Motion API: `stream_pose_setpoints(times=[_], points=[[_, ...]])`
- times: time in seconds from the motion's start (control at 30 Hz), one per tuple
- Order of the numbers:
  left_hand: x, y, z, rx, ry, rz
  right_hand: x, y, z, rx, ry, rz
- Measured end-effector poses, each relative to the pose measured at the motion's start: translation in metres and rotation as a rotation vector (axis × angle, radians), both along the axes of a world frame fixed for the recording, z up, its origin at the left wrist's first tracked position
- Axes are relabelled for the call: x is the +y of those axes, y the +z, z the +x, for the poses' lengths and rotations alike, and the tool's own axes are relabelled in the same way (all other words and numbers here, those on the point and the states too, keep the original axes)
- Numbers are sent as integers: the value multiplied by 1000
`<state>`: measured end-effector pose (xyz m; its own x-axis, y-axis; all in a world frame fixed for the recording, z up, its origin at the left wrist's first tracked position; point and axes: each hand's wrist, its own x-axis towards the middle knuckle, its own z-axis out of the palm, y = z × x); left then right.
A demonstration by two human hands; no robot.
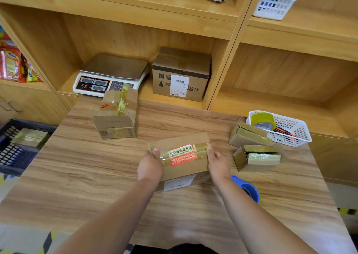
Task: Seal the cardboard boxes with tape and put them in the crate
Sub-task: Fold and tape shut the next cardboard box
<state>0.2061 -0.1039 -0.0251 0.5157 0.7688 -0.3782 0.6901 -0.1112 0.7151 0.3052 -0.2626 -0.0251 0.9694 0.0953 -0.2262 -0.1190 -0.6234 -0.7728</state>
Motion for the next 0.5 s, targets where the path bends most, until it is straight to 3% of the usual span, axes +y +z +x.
stream_pose_setpoints(times=[0.27, 0.5], points=[[1, 5, -8, -63, -23, -59, 7, 18, -3, -65, -26, -68], [7, 16, -12, -84, -64, -79, 19, 72, 11, -510, 252, -306]])
